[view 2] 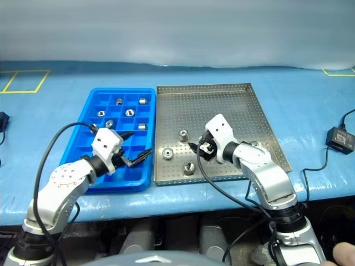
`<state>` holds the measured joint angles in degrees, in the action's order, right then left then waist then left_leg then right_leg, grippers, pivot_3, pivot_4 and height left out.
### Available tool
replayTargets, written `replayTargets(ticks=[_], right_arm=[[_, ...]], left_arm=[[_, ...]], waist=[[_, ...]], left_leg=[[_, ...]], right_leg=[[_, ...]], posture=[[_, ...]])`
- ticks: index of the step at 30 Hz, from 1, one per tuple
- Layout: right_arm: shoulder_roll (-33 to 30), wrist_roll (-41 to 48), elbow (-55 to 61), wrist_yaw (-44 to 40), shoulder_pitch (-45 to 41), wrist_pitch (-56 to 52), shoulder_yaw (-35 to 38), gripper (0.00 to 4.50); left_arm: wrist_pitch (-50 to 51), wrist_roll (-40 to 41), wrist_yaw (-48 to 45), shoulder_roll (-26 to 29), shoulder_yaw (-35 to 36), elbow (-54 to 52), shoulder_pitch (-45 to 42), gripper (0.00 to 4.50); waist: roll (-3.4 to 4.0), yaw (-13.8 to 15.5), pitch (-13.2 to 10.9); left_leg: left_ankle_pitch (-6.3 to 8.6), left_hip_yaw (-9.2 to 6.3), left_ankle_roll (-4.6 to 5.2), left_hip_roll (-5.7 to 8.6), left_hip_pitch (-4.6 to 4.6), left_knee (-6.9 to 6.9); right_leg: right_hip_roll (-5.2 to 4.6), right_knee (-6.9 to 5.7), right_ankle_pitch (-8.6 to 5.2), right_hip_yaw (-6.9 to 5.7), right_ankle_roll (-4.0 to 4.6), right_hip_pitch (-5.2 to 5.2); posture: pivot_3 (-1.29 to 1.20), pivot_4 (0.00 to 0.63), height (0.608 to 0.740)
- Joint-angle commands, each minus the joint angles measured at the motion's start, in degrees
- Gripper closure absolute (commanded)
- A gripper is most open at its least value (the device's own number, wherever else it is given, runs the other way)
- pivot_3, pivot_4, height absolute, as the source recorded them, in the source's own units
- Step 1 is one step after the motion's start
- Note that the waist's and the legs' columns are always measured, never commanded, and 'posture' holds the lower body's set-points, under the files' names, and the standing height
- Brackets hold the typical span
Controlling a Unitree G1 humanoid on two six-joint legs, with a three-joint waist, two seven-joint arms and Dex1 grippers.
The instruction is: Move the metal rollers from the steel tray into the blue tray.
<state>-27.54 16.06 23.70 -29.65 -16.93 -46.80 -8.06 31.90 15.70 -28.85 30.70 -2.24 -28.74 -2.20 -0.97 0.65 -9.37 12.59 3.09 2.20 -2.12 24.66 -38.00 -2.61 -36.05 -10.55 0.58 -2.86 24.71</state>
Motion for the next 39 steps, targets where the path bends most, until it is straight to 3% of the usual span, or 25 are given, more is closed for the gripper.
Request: replayTargets(ticks=[1,33,39], right_arm=[[-0.18,-0.16,1.55,0.18,-0.64,0.91,0.68,0.49],[-0.15,0.07,3.13,-0.21,0.66,1.47,0.74,0.49],[0.64,-0.13,3.83,0.53,1.34,2.18,0.68,0.49]], left_arm=[[-1.32,-0.42,-0.57,0.52,0.53,-1.98,-0.47,0.00],[-0.24,-1.61,-3.16,1.89,-1.48,-0.61,-5.05,0.00],[0.37,-4.75,-9.63,5.19,-9.38,2.61,-14.19,0.00]], waist=[[0.00,0.00,0.00],[0.02,-1.30,0.01],[0.03,-1.32,0.02]], left_leg=[[0.00,0.00,0.00,0.00,0.00,0.00],[-0.01,-0.01,-0.01,0.01,-0.01,0.01],[-0.03,-0.01,-0.03,0.06,0.00,-0.08]], right_leg=[[0.00,0.00,0.00,0.00,0.00,0.00],[0.01,-0.03,0.00,0.00,0.00,0.01],[0.04,-0.06,0.00,-0.01,0.00,-0.02]], posture=[[0.03,0.150,0.740],[-0.01,0.150,0.740],[-0.03,0.150,0.740]])
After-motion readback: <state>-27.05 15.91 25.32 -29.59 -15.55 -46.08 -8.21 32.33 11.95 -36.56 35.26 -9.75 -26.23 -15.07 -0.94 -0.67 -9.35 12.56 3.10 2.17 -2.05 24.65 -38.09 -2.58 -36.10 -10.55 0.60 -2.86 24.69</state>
